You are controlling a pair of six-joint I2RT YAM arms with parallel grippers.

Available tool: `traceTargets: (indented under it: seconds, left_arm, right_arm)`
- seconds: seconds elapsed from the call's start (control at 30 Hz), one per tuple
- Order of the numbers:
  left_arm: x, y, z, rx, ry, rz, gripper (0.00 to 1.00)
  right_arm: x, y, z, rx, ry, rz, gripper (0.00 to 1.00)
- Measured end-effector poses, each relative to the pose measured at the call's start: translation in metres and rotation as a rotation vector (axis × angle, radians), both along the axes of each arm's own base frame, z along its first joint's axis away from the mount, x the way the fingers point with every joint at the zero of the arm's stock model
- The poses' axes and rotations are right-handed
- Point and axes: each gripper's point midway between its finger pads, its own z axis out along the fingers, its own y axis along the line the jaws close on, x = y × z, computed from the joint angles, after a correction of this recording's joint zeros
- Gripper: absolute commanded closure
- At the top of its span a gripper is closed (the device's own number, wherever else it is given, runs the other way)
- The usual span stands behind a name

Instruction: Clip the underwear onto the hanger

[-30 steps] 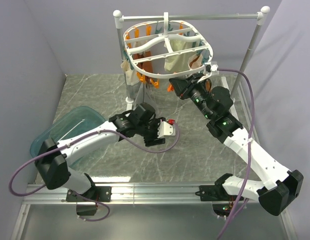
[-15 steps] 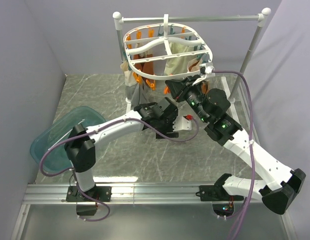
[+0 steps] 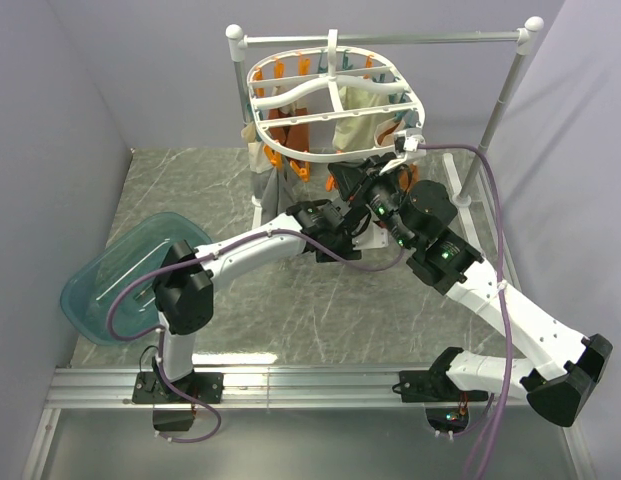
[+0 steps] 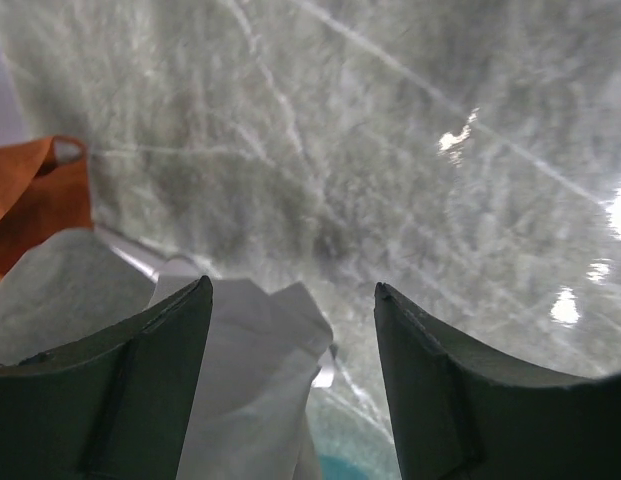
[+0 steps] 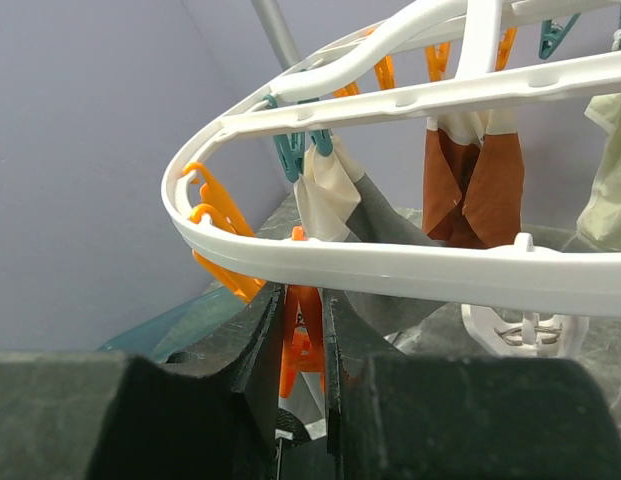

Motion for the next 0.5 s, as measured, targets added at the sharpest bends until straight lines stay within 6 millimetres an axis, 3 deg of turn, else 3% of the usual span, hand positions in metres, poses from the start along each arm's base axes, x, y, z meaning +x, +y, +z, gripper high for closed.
traceTargets:
  seconds: [0.5]
  left_arm:
    - [0.028, 0.017, -0.005, 0.098, -0.15, 0.058, 0.25]
  right_arm:
    - [-0.001, 0.001, 0.0, -0.008, -0.006, -0.006, 1.0]
